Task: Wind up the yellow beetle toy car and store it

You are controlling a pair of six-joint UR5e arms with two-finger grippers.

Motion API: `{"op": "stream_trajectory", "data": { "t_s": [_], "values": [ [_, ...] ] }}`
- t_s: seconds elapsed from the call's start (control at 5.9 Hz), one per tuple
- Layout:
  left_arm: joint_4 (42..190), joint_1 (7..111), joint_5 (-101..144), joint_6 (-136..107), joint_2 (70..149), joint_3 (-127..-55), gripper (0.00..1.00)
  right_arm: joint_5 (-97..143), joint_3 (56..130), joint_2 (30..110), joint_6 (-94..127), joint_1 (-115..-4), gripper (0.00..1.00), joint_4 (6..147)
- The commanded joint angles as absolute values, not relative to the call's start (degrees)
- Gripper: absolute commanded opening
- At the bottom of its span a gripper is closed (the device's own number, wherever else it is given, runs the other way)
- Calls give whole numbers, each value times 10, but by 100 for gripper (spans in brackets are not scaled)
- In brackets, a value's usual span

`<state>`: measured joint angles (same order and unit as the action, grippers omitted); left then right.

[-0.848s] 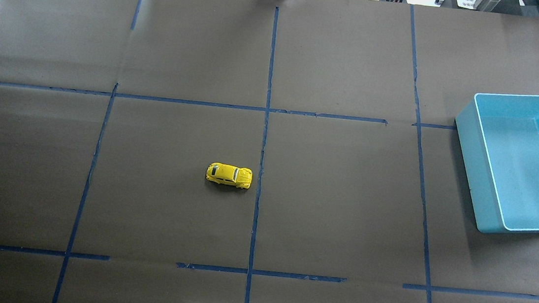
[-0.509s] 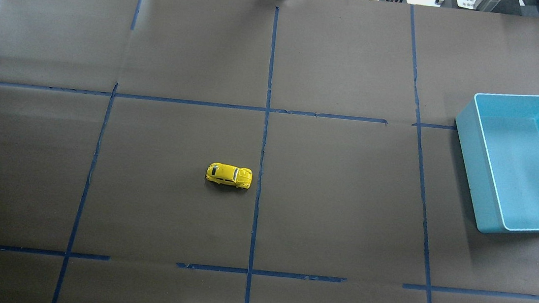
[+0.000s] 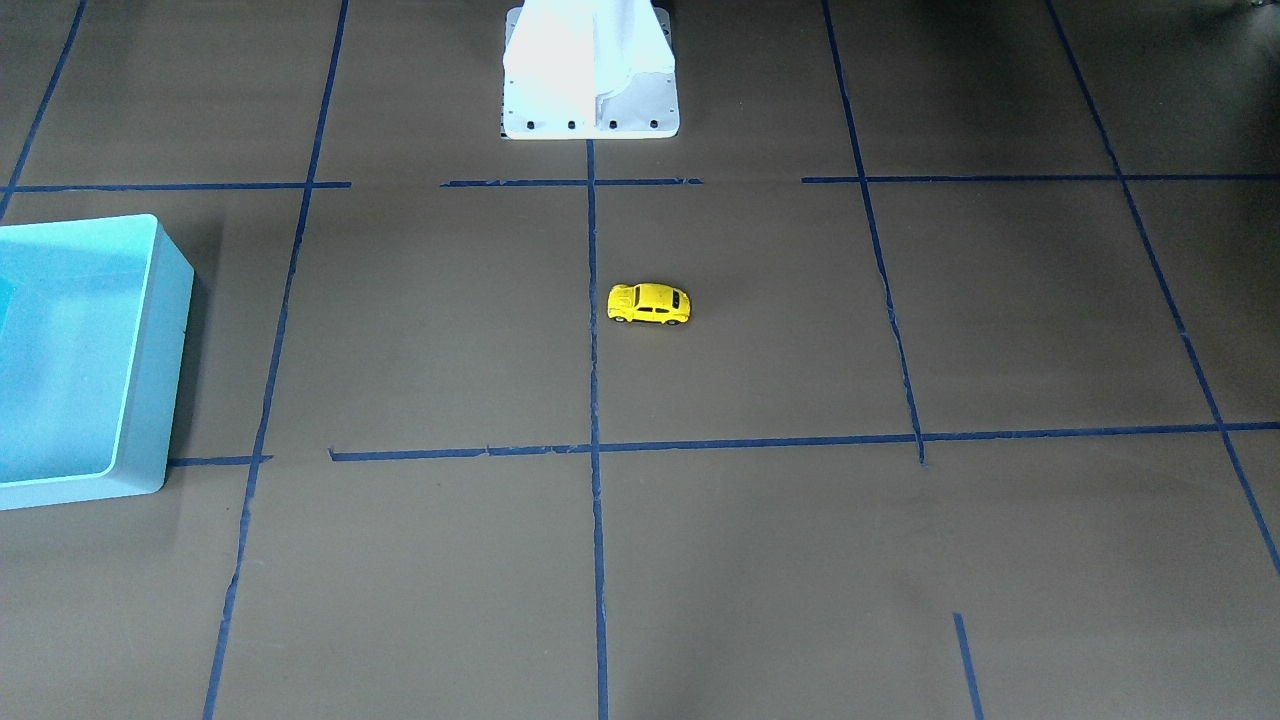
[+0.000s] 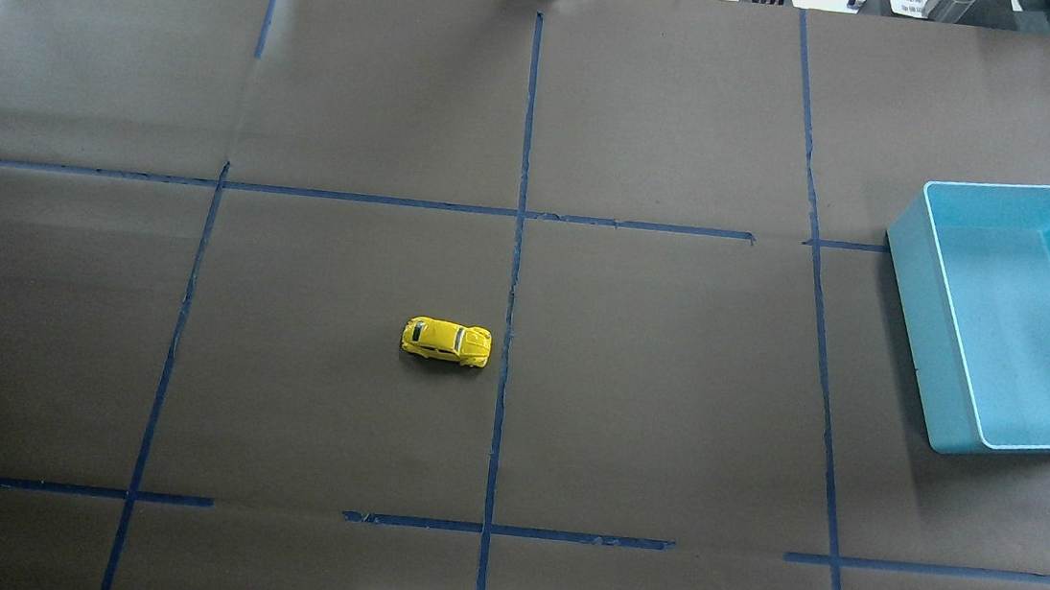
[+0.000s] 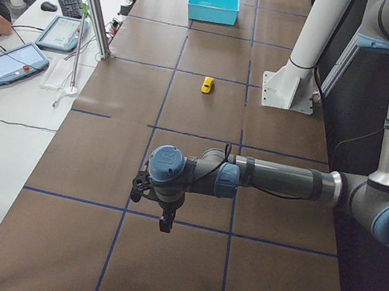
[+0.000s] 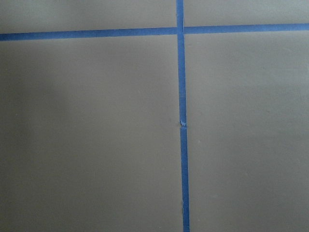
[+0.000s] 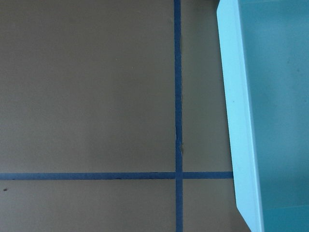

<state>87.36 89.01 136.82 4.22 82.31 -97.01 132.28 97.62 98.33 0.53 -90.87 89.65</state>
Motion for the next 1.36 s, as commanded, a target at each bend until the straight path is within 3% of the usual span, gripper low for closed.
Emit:
{"op": "stream_trajectory", "data": {
  "t_s": [0.0, 0.51, 0.68, 1.19],
  "values": [
    [875, 889, 1367, 43, 824, -970, 100, 1323, 976, 983, 4, -909, 100, 896],
    [882, 889, 1367, 45, 824, -976, 100, 1323, 976, 983, 4, -909, 100, 896],
    [899, 883, 1363, 42, 836, -1023, 100, 1322, 976, 984, 4, -909, 100, 896],
    [896, 716, 1334, 41, 954, -1062, 100, 1324, 978, 984, 0, -909, 100, 896]
  ]
}}
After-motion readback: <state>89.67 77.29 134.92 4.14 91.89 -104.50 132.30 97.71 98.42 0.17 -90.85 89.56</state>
